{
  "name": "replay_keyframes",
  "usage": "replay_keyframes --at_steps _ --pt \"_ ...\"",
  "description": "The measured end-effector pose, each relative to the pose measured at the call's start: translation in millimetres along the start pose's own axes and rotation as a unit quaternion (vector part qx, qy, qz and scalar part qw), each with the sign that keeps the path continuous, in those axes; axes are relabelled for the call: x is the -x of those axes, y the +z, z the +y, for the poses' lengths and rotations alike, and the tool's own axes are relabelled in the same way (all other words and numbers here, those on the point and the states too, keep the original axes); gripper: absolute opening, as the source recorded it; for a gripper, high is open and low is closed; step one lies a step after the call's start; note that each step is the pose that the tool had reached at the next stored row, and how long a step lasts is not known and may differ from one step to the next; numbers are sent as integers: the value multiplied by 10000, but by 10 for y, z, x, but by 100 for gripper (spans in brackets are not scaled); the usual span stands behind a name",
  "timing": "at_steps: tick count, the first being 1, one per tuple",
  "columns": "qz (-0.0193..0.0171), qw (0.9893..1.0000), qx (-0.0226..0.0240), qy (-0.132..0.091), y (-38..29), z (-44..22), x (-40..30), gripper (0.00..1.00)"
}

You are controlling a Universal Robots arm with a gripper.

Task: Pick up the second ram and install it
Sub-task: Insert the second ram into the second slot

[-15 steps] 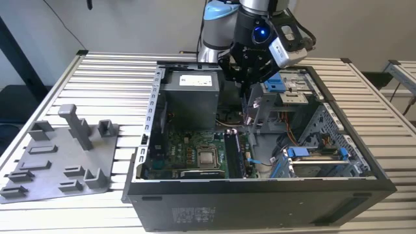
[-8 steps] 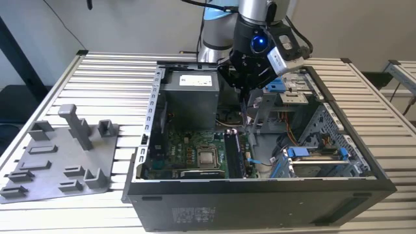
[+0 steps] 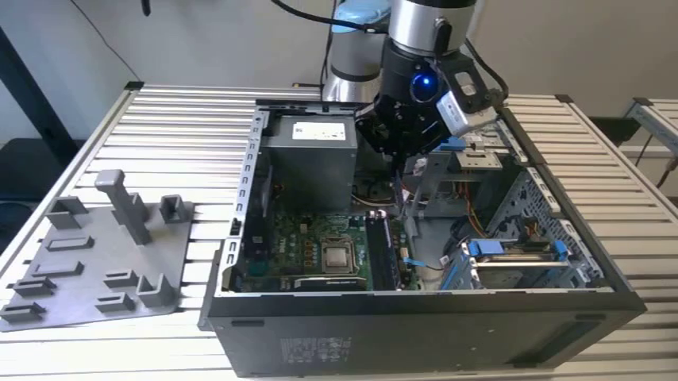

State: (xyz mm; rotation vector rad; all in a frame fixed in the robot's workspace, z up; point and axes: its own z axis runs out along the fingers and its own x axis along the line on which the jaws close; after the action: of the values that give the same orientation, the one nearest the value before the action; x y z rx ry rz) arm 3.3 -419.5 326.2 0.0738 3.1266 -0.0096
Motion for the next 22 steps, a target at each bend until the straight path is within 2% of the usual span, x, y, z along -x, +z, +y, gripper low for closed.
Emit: replay_keyframes --at_steps 6,9,20,22 --pt "3 10000 11 -2 101 -170 6 14" --pt "4 10000 12 -1 157 -222 4 14" --pt "4 10000 12 -2 354 -224 -75 14" --pt "5 10000 9 -3 358 -225 -78 14"
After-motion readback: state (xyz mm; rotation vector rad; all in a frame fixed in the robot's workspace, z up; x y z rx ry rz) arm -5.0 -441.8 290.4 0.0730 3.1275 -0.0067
